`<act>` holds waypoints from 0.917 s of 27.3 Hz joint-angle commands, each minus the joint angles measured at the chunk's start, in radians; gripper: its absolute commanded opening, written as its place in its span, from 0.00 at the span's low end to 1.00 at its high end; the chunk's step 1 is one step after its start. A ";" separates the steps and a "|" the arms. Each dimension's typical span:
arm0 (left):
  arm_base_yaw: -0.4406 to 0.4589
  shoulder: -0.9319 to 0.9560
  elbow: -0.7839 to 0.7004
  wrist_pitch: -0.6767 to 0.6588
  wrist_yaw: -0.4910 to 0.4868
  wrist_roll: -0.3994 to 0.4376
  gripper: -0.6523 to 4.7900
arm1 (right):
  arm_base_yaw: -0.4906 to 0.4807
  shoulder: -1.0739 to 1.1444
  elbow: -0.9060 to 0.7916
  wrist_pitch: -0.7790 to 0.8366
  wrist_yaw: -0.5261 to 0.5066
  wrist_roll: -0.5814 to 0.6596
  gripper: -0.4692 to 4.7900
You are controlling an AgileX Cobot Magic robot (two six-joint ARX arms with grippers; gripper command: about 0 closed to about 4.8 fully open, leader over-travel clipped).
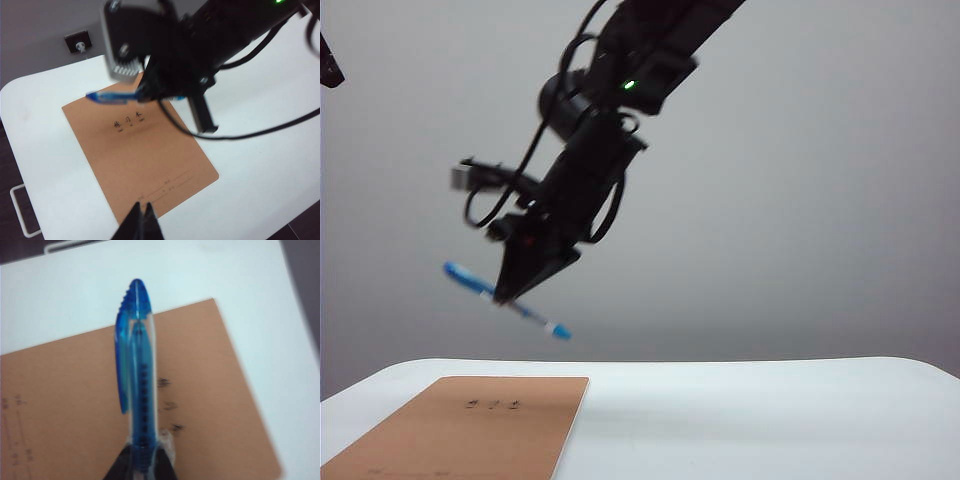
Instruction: Pick up a pen on the table and place it on the notebook.
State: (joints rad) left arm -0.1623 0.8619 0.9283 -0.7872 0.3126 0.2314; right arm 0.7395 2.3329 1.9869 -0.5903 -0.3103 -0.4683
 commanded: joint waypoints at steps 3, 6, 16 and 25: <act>0.000 -0.003 0.003 -0.003 -0.002 0.002 0.11 | 0.031 0.082 0.039 -0.047 0.016 0.051 0.10; 0.000 -0.003 0.003 -0.002 0.000 0.001 0.11 | 0.043 0.103 0.039 -0.050 0.021 0.053 0.11; 0.000 -0.003 0.003 -0.001 0.002 0.001 0.11 | 0.076 0.178 0.039 -0.056 0.019 0.056 0.11; 0.000 -0.003 0.003 0.002 0.005 0.001 0.11 | 0.077 0.188 0.083 -0.008 0.020 0.057 0.88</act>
State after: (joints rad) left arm -0.1623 0.8619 0.9283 -0.7933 0.3115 0.2317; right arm 0.8135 2.5267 2.0525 -0.5915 -0.2878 -0.4126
